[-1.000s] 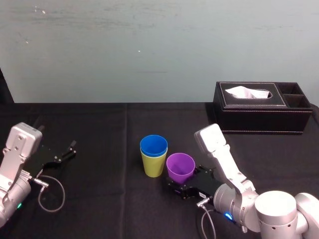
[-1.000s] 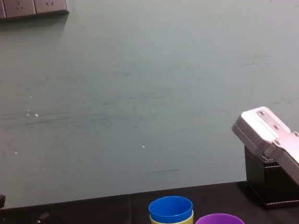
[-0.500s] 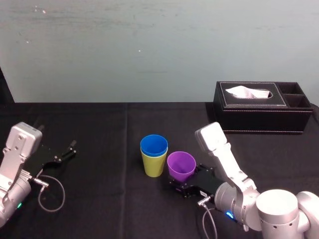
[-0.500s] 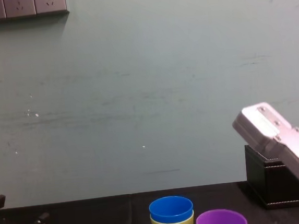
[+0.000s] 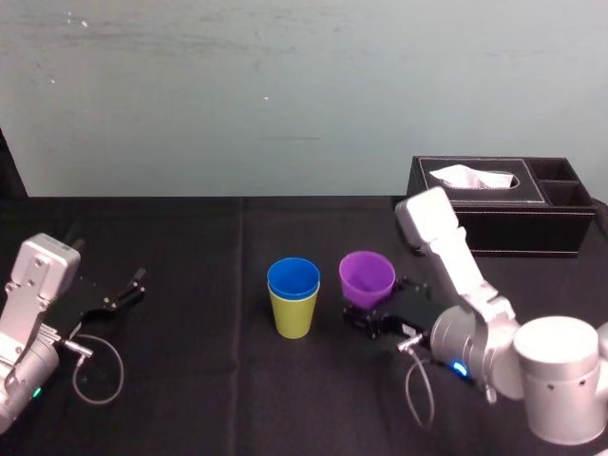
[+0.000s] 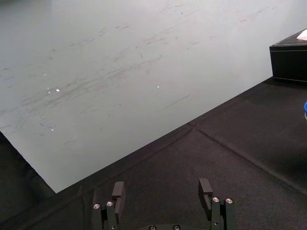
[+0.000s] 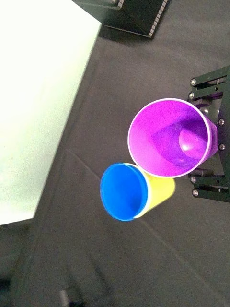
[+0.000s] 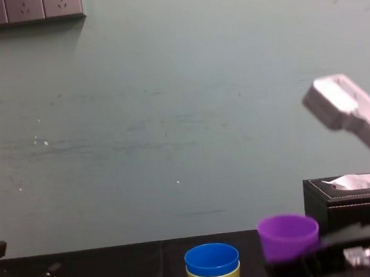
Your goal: Stack the three plastic cups sequentially using one hand.
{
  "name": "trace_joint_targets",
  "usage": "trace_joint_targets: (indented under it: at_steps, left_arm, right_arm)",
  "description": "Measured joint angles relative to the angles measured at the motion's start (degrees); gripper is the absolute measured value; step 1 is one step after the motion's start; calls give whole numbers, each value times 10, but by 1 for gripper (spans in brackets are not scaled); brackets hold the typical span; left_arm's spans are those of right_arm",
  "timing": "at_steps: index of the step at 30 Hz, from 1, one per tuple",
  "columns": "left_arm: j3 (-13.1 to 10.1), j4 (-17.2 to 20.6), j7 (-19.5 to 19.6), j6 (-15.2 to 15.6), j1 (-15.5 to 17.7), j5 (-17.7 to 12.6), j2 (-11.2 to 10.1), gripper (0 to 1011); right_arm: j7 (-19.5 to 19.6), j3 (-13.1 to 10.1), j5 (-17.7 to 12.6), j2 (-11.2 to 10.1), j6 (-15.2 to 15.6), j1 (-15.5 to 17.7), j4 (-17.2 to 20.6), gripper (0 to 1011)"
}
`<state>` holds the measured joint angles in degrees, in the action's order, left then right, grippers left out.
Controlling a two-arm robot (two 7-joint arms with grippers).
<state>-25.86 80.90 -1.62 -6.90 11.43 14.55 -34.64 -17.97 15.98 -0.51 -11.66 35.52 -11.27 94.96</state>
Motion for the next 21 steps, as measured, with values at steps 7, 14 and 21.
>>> trace_joint_targets:
  at_steps: [7, 14, 21]
  left_arm:
    - [0, 0, 0, 0, 0, 0, 0, 1000]
    - [0, 0, 0, 0, 0, 0, 0, 1000]
    - [0, 0, 0, 0, 0, 0, 0, 1000]
  right_arm:
    - [-22, -3, -10, -3, 23, -39, 6, 712]
    - [-33, 9, -21, 6, 40, -76, -4, 712]
    - [-38, 29, -27, 17, 49, -103, -22, 712]
